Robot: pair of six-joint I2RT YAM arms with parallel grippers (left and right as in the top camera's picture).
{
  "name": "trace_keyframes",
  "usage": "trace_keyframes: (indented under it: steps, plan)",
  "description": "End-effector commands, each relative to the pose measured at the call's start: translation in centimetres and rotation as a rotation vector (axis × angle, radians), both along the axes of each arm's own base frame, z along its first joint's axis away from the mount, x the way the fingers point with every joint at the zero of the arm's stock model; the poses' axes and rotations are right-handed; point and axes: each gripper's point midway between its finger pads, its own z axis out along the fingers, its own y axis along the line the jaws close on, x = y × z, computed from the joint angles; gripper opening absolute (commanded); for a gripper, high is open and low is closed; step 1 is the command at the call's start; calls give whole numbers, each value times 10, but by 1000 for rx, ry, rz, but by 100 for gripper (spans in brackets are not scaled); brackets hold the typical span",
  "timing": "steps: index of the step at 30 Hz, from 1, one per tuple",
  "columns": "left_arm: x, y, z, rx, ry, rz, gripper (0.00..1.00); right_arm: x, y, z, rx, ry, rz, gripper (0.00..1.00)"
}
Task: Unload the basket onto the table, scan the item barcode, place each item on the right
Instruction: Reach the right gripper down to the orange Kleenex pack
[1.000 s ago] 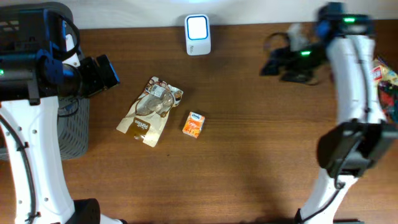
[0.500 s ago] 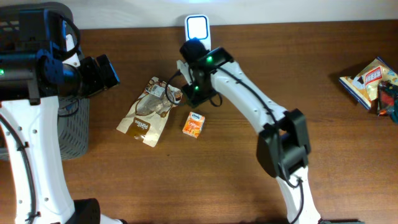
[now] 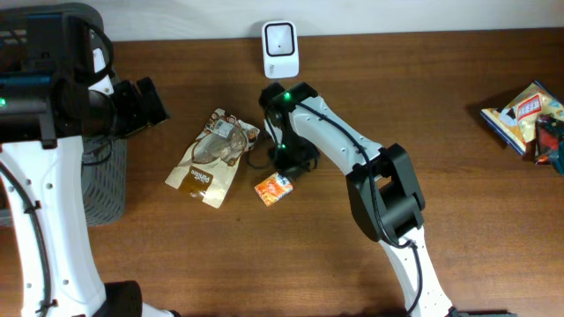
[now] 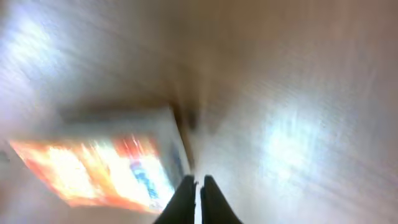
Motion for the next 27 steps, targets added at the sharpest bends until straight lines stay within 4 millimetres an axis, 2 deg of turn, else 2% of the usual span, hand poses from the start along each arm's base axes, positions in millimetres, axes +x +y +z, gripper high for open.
trace_keyframes:
  steps: [1,3,4,7,9,11,13,15,17,19,20,21,24,25,26,27]
  plan:
    - [-1,0,2,0,-5,7,99,-19,-14,31,-56,56,-39,9]
    - [-1,0,2,0,-5,7,99,-21,-9,54,-15,24,32,17]
    - [-1,0,2,0,-5,7,99,-16,-3,59,25,-16,104,20]
    - [-1,0,2,0,-5,7,99,11,22,57,132,-157,270,48]
    - [-1,0,2,-1,-5,7,99,36,41,57,202,-276,314,48]
    - [-1,0,2,-1,-5,7,99,48,55,56,263,-336,363,48]
    - [-1,0,2,0,-5,7,99,44,65,49,331,-324,379,45]
    - [-1,0,2,0,-5,7,99,31,69,34,369,-272,376,34]
    - [-1,0,2,0,-5,7,99,22,63,20,348,-230,365,31]
    - [-1,0,2,0,-5,7,99,3,50,-2,315,-157,357,27]
    - [-1,0,2,0,-5,7,99,-4,44,-8,299,-129,354,21]
    - [-1,0,2,0,-5,7,99,-10,39,-10,281,-102,350,19]
    - [-1,0,2,0,-5,7,99,-23,9,3,111,-32,249,21]
    - [-1,0,2,0,-5,7,99,-27,7,11,105,-13,244,24]
    - [-1,0,2,0,-5,7,99,-32,5,20,100,5,244,30]
    - [-1,0,2,0,-5,7,99,-35,4,30,96,13,245,41]
